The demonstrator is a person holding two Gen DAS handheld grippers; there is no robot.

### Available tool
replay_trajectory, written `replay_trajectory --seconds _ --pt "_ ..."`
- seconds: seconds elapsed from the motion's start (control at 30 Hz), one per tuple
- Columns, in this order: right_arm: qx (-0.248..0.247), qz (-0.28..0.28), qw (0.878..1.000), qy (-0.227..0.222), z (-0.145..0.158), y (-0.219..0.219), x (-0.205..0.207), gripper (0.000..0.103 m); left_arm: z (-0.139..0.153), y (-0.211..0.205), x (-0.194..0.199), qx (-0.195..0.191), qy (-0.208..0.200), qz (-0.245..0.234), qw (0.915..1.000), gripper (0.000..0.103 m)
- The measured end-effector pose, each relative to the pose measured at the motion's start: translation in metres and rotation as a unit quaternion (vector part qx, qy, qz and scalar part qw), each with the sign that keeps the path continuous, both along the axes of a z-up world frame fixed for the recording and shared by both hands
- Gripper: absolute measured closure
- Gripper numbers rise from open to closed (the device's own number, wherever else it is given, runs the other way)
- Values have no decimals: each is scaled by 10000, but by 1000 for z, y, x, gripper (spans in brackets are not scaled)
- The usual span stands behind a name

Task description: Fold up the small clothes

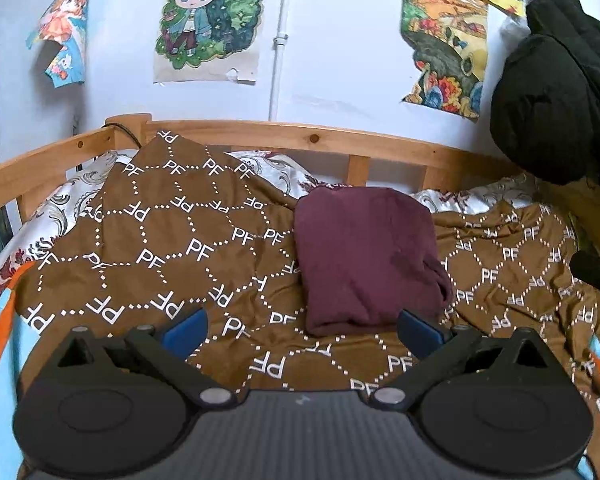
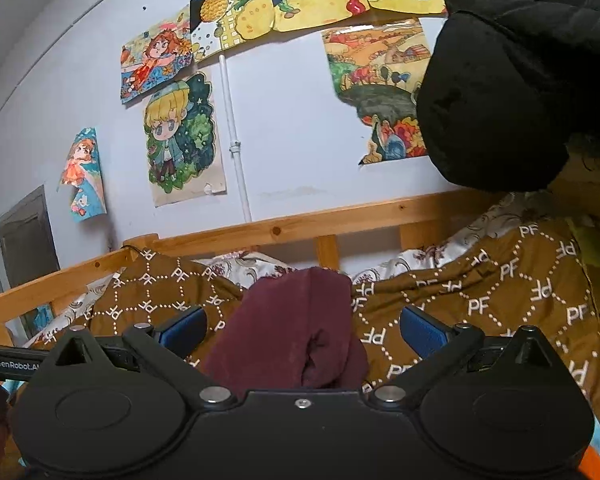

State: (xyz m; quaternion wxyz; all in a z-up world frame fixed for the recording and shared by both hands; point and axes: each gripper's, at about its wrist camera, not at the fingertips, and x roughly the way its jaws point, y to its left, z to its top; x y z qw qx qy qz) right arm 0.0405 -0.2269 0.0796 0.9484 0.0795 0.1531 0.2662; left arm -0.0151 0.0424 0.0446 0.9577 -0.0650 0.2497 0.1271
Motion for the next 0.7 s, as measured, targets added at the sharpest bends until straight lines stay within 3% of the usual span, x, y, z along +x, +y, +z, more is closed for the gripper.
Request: replay_trajectory --seconds 0.27,0.7 --pt "-271 -68 9994 195 -20 -1 -11 1 -19 -5 4 -17 329 -87 9994 1" --pt "-454 -1 9989 131 -28 3 -13 1 -31 6 10 -323 439 126 9984 1"
